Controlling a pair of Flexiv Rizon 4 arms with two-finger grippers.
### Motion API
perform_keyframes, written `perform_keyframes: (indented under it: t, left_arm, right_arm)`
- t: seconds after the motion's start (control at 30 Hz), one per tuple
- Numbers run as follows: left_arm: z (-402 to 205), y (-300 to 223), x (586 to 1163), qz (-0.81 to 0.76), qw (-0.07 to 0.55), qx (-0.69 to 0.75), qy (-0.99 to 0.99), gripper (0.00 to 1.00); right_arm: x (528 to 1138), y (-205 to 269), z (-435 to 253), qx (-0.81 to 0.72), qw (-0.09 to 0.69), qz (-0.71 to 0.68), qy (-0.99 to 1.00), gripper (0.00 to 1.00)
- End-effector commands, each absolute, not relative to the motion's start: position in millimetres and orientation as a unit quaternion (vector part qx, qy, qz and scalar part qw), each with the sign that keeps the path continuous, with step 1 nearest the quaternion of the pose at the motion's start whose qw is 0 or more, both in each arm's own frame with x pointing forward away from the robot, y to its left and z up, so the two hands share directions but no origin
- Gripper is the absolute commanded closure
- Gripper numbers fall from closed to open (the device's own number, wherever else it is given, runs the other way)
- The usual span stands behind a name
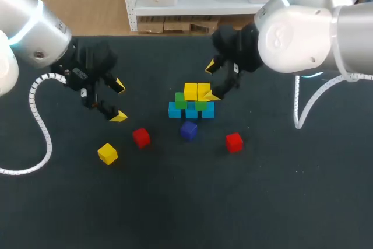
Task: Place the blue cubes, place green cubes on the blue cubes, place the yellow cubes on the green cubes, then place the red cubes on the yellow cubes, and place purple cube on the red cubes.
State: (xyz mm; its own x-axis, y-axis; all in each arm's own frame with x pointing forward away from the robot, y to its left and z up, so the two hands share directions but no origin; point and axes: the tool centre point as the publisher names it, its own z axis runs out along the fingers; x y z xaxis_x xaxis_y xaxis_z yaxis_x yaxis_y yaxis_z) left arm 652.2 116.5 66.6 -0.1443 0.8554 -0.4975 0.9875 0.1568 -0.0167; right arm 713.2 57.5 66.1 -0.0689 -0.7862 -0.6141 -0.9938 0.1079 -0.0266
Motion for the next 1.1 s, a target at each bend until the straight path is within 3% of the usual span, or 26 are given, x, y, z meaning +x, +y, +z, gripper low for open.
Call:
perform_keyframes:
  t: [0.03,0.77,1.1]
  left_arm:
    - [65.5,118.2,651.9,-0.175,0.193,0.627,0.734,0.00]
    - [65.5,118.2,651.9,-0.175,0.193,0.627,0.734,0.00]
    - [65.5,118.2,651.9,-0.175,0.193,0.627,0.734,0.00]
  right_arm:
    - [705.0,41.3,76.2,-0.627,0.263,0.206,0.704,0.00]
    - [679.9,-69.1,99.5,-0.583,0.309,0.255,0.707,0.00]
    - [674.7,-92.3,101.1,-0.581,0.313,0.265,0.703,0.00]
